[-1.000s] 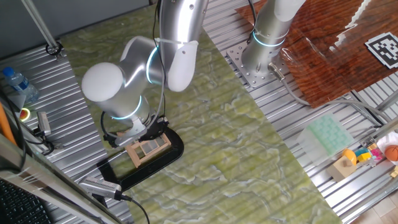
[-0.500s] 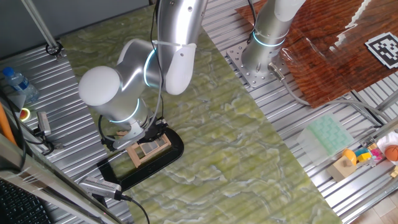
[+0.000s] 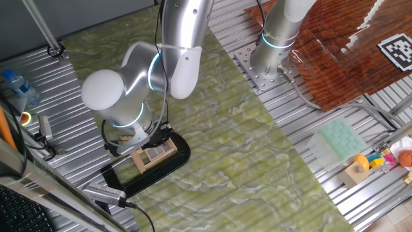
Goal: Close a sliding window
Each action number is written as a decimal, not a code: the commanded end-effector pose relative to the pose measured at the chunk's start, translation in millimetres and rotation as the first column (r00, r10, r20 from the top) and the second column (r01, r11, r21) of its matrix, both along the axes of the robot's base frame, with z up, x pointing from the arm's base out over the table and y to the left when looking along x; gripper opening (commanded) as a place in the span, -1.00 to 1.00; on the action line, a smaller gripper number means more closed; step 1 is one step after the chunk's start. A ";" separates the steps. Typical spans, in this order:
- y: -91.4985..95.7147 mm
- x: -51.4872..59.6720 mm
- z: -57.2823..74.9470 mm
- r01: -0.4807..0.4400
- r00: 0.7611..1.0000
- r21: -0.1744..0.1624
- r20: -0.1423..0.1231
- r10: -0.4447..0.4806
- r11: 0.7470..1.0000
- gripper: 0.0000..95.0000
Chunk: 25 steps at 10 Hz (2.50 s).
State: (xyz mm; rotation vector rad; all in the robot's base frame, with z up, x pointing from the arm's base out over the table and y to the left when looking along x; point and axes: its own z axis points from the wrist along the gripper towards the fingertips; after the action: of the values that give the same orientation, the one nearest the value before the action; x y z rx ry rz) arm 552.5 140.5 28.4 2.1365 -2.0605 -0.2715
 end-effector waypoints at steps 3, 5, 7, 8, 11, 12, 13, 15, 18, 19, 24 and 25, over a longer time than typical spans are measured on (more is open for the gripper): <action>-0.5 1.4 -1.6 -0.002 1.000 0.000 0.002 0.002 1.000 -1.00; -0.5 2.2 -4.0 -0.002 1.000 -0.004 0.002 0.002 1.000 -1.00; -0.3 2.3 -4.6 0.001 1.000 -0.004 0.003 -0.001 1.000 -1.00; -0.4 2.6 -5.0 0.002 1.000 -0.001 0.004 -0.002 1.000 -1.00; -1.1 4.4 -7.7 0.005 1.000 0.005 0.012 -0.005 1.000 -1.00; -1.3 5.9 -9.4 0.007 1.000 0.007 0.014 -0.008 1.000 -1.00; -1.6 7.7 -11.3 0.010 1.000 0.012 0.017 -0.010 1.000 -1.00; -1.0 11.0 -8.8 0.010 1.000 0.011 0.017 -0.011 1.000 -1.00; 2.0 15.9 -9.1 0.018 1.000 0.009 0.023 -0.018 1.000 -1.00; 2.2 17.1 -10.1 0.021 0.999 0.009 0.026 -0.021 1.000 -1.00; 1.9 22.2 -8.9 0.031 0.999 0.007 0.044 -0.032 0.999 -1.00; 1.6 22.8 -9.4 0.033 0.998 0.007 0.057 -0.033 0.999 -1.00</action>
State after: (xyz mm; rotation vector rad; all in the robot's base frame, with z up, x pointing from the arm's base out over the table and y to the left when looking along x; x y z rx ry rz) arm 576.4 142.9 18.1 2.1404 -2.1301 -0.2232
